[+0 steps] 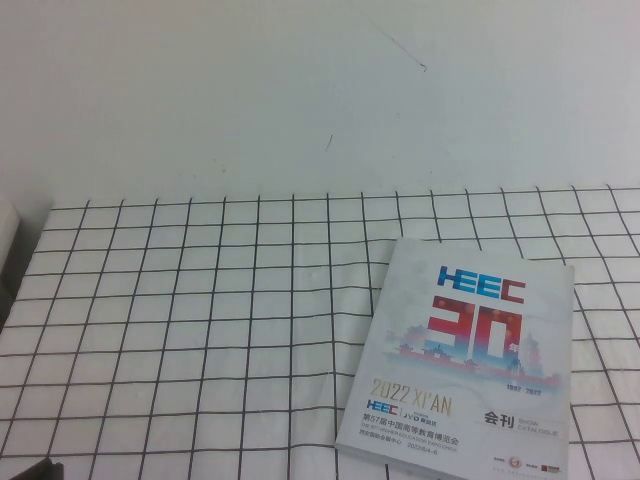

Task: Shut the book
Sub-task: 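Close the open booklet and leave it lying on the table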

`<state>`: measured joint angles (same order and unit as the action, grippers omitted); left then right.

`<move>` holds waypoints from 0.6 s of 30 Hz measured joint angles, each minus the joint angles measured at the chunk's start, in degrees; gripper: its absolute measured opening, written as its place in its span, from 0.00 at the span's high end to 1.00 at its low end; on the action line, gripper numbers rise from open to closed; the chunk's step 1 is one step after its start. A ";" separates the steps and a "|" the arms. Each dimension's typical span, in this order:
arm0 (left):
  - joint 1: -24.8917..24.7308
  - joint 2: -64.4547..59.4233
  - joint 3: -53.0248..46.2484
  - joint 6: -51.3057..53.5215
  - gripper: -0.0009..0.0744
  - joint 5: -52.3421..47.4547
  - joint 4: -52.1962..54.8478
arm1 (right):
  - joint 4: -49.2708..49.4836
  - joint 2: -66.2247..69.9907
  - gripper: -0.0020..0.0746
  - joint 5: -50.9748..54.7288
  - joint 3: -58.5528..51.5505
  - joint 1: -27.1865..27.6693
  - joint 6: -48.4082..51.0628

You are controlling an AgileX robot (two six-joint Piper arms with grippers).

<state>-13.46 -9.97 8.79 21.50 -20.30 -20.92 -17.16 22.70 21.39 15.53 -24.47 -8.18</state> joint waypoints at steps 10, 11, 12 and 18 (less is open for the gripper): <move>0.28 1.48 -0.47 -0.10 0.99 -6.07 0.83 | 0.00 0.00 0.98 0.00 0.00 0.00 0.00; 1.07 2.86 -0.97 -0.10 0.99 -6.18 1.88 | 0.00 0.00 0.98 -0.11 0.00 0.00 0.00; 2.17 4.60 -1.61 -0.10 0.99 -6.46 2.68 | 0.00 0.00 0.98 -0.11 0.00 0.00 0.00; 8.05 10.45 -6.72 0.02 0.99 -6.41 6.98 | 0.09 0.00 0.98 0.18 -0.08 0.00 0.00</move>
<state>-5.41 0.48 2.07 21.52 -26.70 -13.94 -17.07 22.70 21.56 15.45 -24.47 -8.18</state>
